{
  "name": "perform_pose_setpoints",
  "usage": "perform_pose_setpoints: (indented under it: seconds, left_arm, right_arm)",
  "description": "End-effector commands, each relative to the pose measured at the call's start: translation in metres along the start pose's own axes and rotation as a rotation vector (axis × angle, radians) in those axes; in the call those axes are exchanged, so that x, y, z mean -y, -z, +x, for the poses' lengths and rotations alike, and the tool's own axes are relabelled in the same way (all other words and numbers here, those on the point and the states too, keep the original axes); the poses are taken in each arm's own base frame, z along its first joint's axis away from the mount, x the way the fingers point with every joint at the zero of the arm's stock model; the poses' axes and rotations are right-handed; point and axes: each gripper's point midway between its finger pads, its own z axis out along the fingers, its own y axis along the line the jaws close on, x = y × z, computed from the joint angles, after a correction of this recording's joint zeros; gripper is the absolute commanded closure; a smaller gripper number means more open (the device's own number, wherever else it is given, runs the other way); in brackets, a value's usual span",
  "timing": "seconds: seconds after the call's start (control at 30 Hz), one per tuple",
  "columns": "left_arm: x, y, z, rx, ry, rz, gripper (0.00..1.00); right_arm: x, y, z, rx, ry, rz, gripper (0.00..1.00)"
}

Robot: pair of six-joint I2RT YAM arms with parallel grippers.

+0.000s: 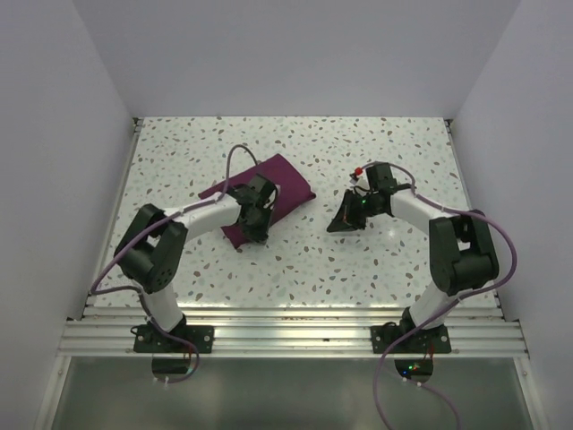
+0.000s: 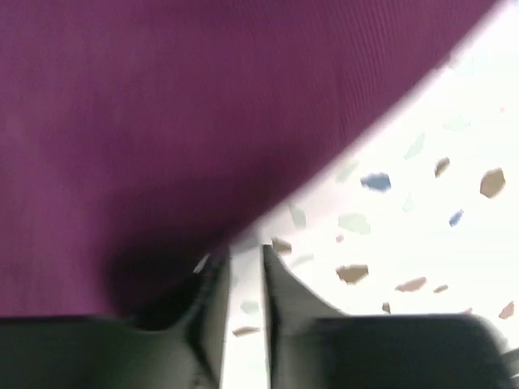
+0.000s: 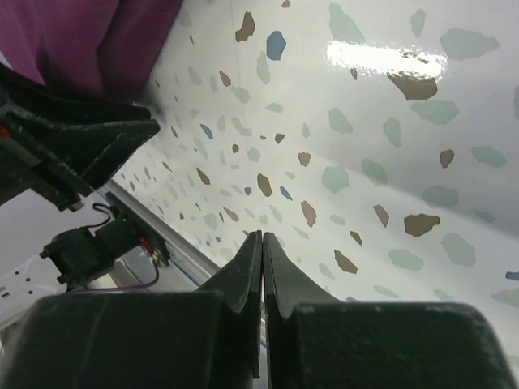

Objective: Prepare the surgical pack

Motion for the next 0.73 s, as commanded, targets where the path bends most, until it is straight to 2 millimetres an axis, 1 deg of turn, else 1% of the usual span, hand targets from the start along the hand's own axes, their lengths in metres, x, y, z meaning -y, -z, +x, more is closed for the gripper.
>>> perform_pose_setpoints:
  seconds: [0.0, 0.03, 0.1, 0.13, 0.2, 0.23, 0.27, 0.3, 0.33, 0.37, 0.4, 0.43, 0.47, 0.5, 0.53, 0.57, 0.6, 0.63, 0.67, 0.7]
  left_arm:
    - [0.016, 0.040, 0.004, 0.082, -0.019, 0.042, 0.70]
    - [0.027, 0.058, 0.000, 0.134, -0.024, 0.083, 0.68]
    - [0.045, 0.073, 0.007, 0.160, -0.037, 0.122, 0.66]
    - [0.053, 0.087, 0.005, 0.191, -0.043, 0.159, 0.65]
    - [0.060, 0.097, 0.009, 0.210, -0.032, 0.195, 0.63]
    - [0.067, 0.112, 0.002, 0.270, -0.028, 0.242, 0.63]
    - [0.069, 0.118, 0.000, 0.300, -0.013, 0.264, 0.61]
    - [0.068, 0.129, 0.002, 0.346, -0.009, 0.287, 0.17]
    - [0.071, 0.137, -0.007, 0.408, 0.004, 0.316, 0.00]
    - [0.068, 0.133, -0.001, 0.418, 0.010, 0.321, 0.00]
    - [0.069, 0.142, -0.003, 0.461, 0.012, 0.343, 0.00]
    - [0.074, 0.148, -0.009, 0.508, 0.020, 0.378, 0.00]
    - [0.071, 0.139, 0.002, 0.503, 0.029, 0.385, 0.00]
    - [0.073, 0.149, 0.001, 0.555, 0.042, 0.420, 0.00]
    - [0.077, 0.156, -0.005, 0.617, 0.054, 0.463, 0.00]
    - [0.073, 0.146, 0.005, 0.607, 0.092, 0.470, 0.00]
    - [0.074, 0.154, 0.005, 0.646, 0.107, 0.500, 0.00]
    - [0.074, 0.157, 0.003, 0.677, 0.144, 0.516, 0.00]
    - [0.072, 0.151, 0.009, 0.683, 0.152, 0.528, 0.00]
    - [0.073, 0.156, 0.010, 0.706, 0.157, 0.552, 0.00]
  right_arm:
    - [-0.005, 0.016, 0.001, 0.020, 0.043, 0.032, 1.00]
    - [-0.005, 0.017, 0.001, 0.023, 0.049, 0.040, 1.00]
    - [-0.001, 0.020, 0.002, 0.024, 0.054, 0.068, 0.95]
    - [-0.001, 0.021, 0.002, 0.027, 0.059, 0.075, 0.94]
    - [0.001, 0.023, 0.004, 0.024, 0.060, 0.087, 0.79]
    - [0.005, 0.024, 0.003, 0.031, 0.059, 0.111, 0.67]
    - [0.008, 0.024, 0.003, 0.035, 0.055, 0.126, 0.38]
    - [0.011, 0.025, 0.004, 0.042, 0.050, 0.144, 0.20]
    - [0.015, 0.026, 0.000, 0.068, 0.057, 0.175, 0.02]
    - [0.017, 0.028, -0.001, 0.085, 0.063, 0.192, 0.01]
    - [0.017, 0.030, -0.003, 0.117, 0.080, 0.192, 0.01]
    - [0.016, 0.029, -0.004, 0.140, 0.098, 0.200, 0.01]
    - [0.016, 0.030, -0.006, 0.160, 0.113, 0.203, 0.01]
    - [0.016, 0.030, -0.008, 0.184, 0.124, 0.206, 0.01]
    - [0.019, 0.029, -0.003, 0.188, 0.130, 0.212, 0.01]
    - [0.019, 0.029, -0.001, 0.201, 0.139, 0.211, 0.01]
    - [0.021, 0.024, 0.004, 0.217, 0.154, 0.187, 0.01]
    - [0.012, 0.029, 0.006, 0.244, 0.176, 0.153, 0.01]
    - [0.014, 0.030, 0.007, 0.263, 0.176, 0.153, 0.01]
    - [0.017, 0.027, 0.012, 0.281, 0.177, 0.133, 0.01]
